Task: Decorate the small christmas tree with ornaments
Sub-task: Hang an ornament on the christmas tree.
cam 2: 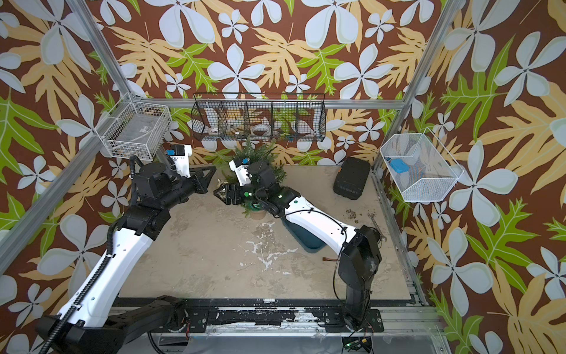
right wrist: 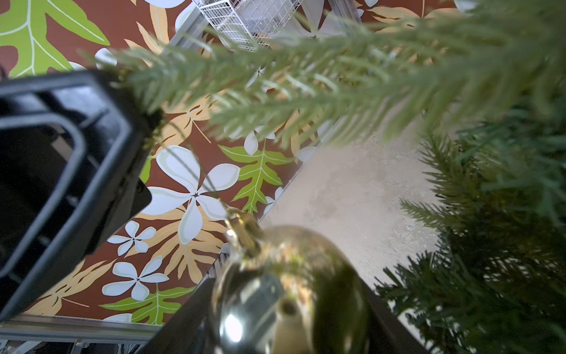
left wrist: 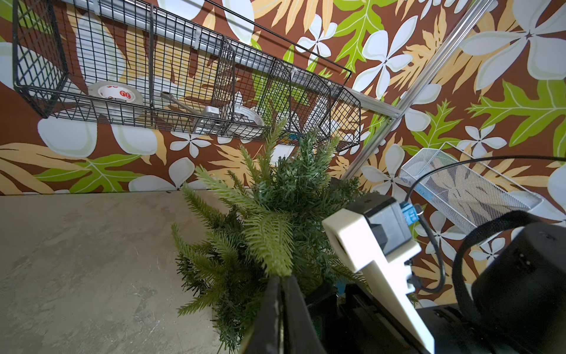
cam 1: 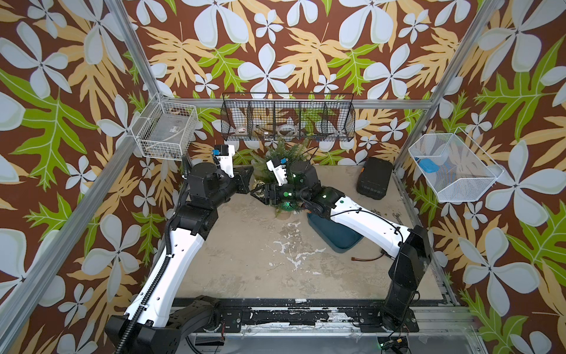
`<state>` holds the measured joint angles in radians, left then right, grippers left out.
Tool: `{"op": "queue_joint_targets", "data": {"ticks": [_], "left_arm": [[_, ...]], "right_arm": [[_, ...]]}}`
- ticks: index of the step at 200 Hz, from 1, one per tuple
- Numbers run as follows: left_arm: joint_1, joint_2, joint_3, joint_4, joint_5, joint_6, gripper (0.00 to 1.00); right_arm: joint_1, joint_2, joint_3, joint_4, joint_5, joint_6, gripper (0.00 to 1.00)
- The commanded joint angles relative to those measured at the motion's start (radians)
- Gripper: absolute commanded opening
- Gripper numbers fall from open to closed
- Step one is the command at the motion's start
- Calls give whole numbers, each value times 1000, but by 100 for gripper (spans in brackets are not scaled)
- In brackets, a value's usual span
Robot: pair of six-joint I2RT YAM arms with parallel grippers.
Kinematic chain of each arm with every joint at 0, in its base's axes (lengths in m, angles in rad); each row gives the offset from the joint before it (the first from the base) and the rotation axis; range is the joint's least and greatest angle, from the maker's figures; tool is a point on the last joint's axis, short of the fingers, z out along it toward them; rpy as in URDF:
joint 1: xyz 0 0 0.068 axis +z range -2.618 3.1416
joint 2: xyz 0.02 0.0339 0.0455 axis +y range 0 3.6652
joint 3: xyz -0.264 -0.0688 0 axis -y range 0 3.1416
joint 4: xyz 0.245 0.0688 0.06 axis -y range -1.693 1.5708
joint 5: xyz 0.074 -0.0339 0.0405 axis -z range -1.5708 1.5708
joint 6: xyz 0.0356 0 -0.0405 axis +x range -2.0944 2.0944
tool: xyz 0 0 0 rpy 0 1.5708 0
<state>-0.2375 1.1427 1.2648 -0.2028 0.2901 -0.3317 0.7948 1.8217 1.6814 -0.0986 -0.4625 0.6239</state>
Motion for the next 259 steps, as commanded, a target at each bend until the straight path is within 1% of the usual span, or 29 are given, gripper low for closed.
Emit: {"op": "queue_joint_targets", "data": {"ticks": [1, 18, 59, 103, 130, 146, 167, 182, 198, 210, 220, 232, 247, 259], "left_arm": [[2, 0, 13, 28, 10, 7, 0], [2, 0, 17, 27, 11, 8, 0], [3, -6, 15, 21, 3, 11, 0], [2, -22, -7, 24, 0, 6, 0], [3, -35, -31, 35, 6, -7, 10], [2, -38, -43, 41, 17, -15, 10], [2, -47, -54, 48, 18, -24, 15], [3, -55, -58, 49, 18, -25, 16], [2, -62, -63, 48, 18, -25, 23], [1, -67, -67, 48, 16, -26, 23], [2, -69, -70, 46, 15, -24, 26], [2, -73, -72, 44, 14, -24, 32], [2, -77, -76, 43, 9, -23, 33], [2, -80, -77, 40, 5, -23, 36]], "right_arm": [[3, -15, -2, 1, 15, -15, 73], [4, -27, -6, -3, 25, -20, 75], [4, -53, -21, 8, 28, -31, 75], [5, -141, -119, 105, 24, -36, 74], [4, -186, -159, 142, 31, -41, 74], [5, -195, -158, 134, 38, -47, 74], [5, -200, -160, 135, 36, -46, 73], [5, -206, -168, 138, 38, -45, 73], [4, -213, -178, 142, 46, -45, 73], [5, -218, -182, 142, 50, -46, 73], [5, -222, -182, 141, 54, -48, 73], [6, -223, -183, 137, 60, -49, 72], [4, -228, -187, 140, 61, -49, 72], [5, -230, -187, 137, 66, -49, 72]]}}
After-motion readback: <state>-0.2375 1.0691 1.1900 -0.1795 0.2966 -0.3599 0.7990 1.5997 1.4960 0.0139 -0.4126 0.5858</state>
